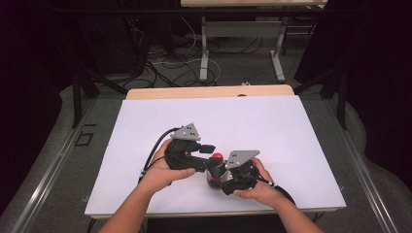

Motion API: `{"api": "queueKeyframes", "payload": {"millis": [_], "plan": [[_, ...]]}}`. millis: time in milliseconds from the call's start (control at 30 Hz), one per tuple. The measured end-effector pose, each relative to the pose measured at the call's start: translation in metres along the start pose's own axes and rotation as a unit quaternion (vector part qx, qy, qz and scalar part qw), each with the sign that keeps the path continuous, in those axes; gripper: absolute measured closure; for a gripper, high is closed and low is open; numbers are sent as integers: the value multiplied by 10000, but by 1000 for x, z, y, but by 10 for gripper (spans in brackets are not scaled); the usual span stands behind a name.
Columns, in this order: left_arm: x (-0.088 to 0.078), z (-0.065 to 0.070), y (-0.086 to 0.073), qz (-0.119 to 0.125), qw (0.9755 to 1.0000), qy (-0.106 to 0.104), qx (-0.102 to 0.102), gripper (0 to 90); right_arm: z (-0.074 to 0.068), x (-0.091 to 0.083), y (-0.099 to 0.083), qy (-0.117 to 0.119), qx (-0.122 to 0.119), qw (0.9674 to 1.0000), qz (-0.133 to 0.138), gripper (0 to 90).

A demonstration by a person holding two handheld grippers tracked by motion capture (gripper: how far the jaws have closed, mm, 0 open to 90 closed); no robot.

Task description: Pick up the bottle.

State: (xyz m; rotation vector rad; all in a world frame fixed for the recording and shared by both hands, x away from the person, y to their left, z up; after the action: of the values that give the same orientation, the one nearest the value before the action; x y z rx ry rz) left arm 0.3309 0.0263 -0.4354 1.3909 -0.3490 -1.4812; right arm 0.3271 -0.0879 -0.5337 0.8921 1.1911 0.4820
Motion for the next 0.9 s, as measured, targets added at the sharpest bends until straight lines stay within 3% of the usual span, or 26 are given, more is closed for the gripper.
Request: {"api": "queueKeyframes", "payload": {"millis": [133,300,467,767,833,900], "plan": [[3,2,0,-90,9998,-135,82,549,-2,0,0,98,-42,9999,-43,288],[6,4,-1,-197,9994,-138,254,592,-5,2,1,147,-47,9999,-12,288],[5,4,-2,-178,9994,-163,263,599,-6,2,1,214,-18,9998,4,289],[5,10,-2,-47,9993,207,315,607,-6,3,3,128,82,9999,12,290],[6,11,-1,100,9990,391,192,608,-6,2,4,129,155,9998,26,291],[5,13,-1,80,9987,503,92,609,-6,2,5,12,244,9997,33,291]]}}
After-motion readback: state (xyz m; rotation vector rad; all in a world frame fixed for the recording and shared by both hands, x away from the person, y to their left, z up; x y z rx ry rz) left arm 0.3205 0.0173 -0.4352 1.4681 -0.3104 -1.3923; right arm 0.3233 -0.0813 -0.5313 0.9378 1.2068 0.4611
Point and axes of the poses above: each handheld gripper's, and its own axes: x roughly forward along the jaws, y roughly out of its top, z roughly to its right, the point moved 6 cm from there along x, roughly forward along the jaws, and after that the axes turned 7 degrees about -x, right-handed, at the moved point
